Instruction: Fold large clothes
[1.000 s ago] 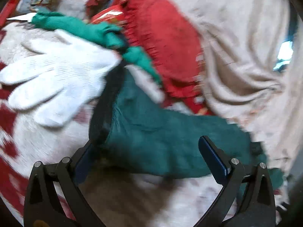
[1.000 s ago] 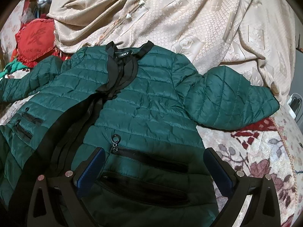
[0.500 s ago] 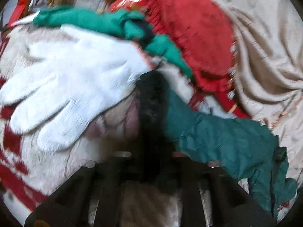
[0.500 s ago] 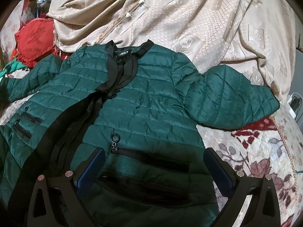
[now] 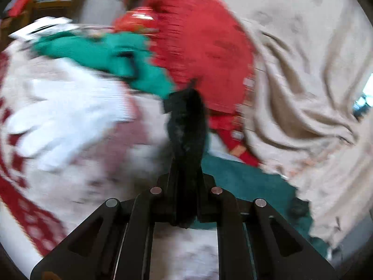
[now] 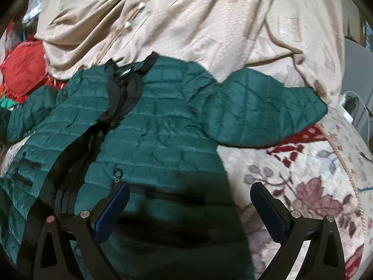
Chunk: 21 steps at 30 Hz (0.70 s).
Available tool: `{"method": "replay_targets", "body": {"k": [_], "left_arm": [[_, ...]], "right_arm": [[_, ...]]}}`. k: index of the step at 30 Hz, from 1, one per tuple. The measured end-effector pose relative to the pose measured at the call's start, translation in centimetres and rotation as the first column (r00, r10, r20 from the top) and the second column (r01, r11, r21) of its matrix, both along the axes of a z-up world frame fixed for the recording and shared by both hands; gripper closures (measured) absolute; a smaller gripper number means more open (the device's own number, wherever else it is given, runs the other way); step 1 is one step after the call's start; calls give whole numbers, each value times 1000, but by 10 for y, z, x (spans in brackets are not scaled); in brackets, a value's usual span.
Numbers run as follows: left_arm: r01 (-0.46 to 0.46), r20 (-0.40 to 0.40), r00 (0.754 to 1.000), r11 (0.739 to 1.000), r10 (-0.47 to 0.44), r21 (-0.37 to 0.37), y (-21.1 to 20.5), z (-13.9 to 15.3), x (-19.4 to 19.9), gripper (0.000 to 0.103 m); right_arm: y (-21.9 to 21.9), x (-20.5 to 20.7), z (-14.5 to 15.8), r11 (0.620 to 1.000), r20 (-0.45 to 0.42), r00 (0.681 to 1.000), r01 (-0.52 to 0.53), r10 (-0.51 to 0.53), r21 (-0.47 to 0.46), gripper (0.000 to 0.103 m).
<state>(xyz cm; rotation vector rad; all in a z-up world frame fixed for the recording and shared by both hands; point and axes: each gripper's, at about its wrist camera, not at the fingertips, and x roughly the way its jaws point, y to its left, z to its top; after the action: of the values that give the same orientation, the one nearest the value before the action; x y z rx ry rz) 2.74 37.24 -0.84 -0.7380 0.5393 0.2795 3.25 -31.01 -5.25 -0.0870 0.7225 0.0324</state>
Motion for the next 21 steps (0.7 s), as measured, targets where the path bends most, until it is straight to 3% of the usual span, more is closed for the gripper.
{"method": "replay_targets", "body": {"k": [3,6,10,17,20,21], "left_arm": [[133,69,989,991,-134,14,-54,26,22,94],[280,119,952,960,-280,24,-123,48,45,94],[399,137,905,915,-403,53,-195,62,73,94],[516,164,846,856,-508,-13,-286,47,127,94],[569,183,814,820,-552,-57,-322,35,145,94],[598,199,793,797,-575,-81,-338,29,153,94]], "right_arm": [[-9,-2,2,999,5,1000,22,-23,26,1],[-14,1,-4,998,-13,999,43,-43,40,1],[-22,5,-11,996,-46,996,78,-77,39,1],[-40,16,-26,985,-128,981,153,-143,76,1],[-43,20,-29,982,-146,976,174,-162,75,1],[-43,21,-30,982,-151,975,176,-163,75,1]]}}
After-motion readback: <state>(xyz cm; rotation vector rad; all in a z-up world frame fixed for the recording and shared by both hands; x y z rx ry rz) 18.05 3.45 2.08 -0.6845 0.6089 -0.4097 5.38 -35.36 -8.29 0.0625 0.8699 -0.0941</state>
